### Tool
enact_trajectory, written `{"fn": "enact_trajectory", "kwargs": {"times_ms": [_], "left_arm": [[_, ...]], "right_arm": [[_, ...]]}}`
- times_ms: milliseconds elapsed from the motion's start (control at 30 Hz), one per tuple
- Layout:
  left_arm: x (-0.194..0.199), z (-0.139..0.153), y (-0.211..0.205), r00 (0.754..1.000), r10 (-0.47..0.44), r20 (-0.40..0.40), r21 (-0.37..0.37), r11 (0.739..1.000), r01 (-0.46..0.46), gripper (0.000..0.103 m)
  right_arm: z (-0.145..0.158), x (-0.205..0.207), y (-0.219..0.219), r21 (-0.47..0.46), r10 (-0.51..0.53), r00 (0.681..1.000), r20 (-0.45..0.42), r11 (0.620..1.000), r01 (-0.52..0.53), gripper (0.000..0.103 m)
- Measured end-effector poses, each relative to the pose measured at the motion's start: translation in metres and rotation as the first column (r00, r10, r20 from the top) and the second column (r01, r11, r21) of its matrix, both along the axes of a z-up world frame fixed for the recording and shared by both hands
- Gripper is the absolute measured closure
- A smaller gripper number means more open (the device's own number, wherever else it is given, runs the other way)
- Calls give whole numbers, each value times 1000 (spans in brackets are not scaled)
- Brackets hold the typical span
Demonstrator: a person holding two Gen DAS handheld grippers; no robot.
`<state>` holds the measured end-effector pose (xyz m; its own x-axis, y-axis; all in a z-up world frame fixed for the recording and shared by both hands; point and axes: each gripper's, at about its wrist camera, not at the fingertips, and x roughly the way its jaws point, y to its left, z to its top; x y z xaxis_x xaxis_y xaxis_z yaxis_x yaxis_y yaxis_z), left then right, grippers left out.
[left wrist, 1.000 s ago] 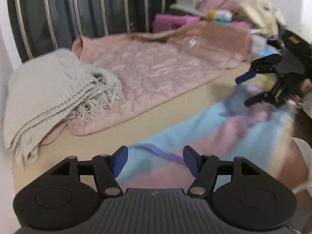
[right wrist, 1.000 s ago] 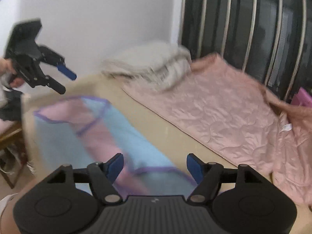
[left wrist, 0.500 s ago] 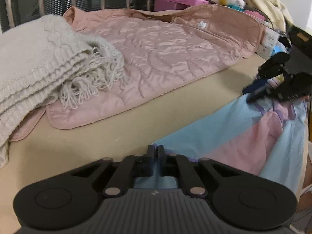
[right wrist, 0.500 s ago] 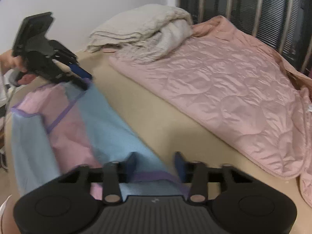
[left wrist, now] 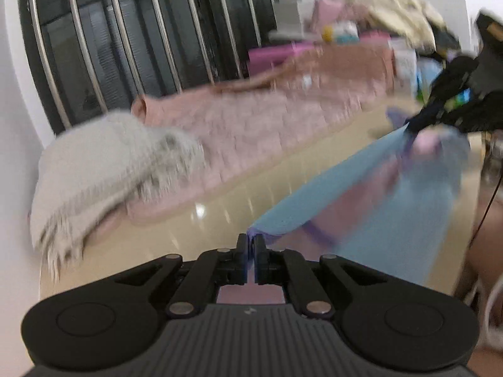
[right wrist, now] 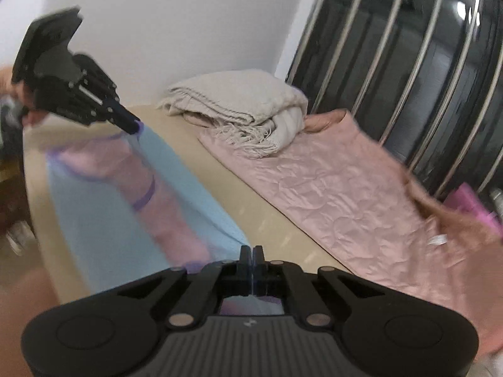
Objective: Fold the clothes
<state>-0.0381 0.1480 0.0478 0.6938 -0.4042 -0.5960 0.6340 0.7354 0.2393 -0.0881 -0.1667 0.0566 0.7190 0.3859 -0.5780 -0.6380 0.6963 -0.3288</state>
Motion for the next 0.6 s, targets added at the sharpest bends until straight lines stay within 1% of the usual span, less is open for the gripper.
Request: {"fn": "enact_trajectory", "kwargs": {"times_ms": [67, 133, 200, 233, 267, 300, 333, 367, 400, 433, 500, 567, 600], "left_arm": [[-9, -18, 4, 999, 31, -41, 20, 999, -30, 100], [-13, -28, 10, 996, 79, -40, 13, 997, -78, 99], [-14, -26, 18, 988, 151, -27, 7, 988, -151, 95], [-14, -22, 21, 984, 176, -23, -7, 984, -176, 90], [-13, -16, 23, 982, 188, -13, -30, 982, -189, 81], [-13, -9, 24, 980, 198, 2, -56, 979, -197, 73], [-12, -4, 20, 979, 202, 18, -83, 976, -199, 59], [-10, 1, 14, 979, 200, 35, -110, 975, -195, 50], [-8, 5, 7, 979, 199, 53, -137, 972, -190, 49], [-6, 5, -1, 979, 193, 64, -146, 972, -182, 48], [1, -3, -22, 982, 174, 74, -118, 979, -165, 46], [9, -17, -40, 983, 167, 69, -60, 985, -163, 46], [12, -22, -44, 985, 167, 48, -52, 985, -165, 46]], "right_arm": [[-15, -21, 5, -51, 28, 999, -25, 998, -29, 103], [-30, -37, 11, -107, 60, 997, -50, 992, -65, 101], [-26, -25, 1, -96, 19, 998, -60, 995, -24, 96], [-23, -18, -4, -89, -5, 998, -64, 996, -1, 88], [-21, -10, -10, -81, -29, 997, -69, 996, 23, 81], [-18, -3, -15, -74, -52, 996, -74, 996, 47, 67], [-15, 4, -21, -66, -76, 994, -79, 995, 71, 60], [-13, 12, -26, -59, -99, 991, -85, 994, 94, 59], [-10, 19, -32, -52, -123, 988, -90, 992, 118, 59], [-7, 26, -38, -45, -146, 985, -96, 989, 142, 59], [-2, 41, -49, -31, -192, 976, -107, 981, 189, 59], [4, 56, -60, -18, -237, 964, -120, 971, 237, 59], [-3, 63, -57, -51, -258, 959, -116, 966, 254, 63]]}}
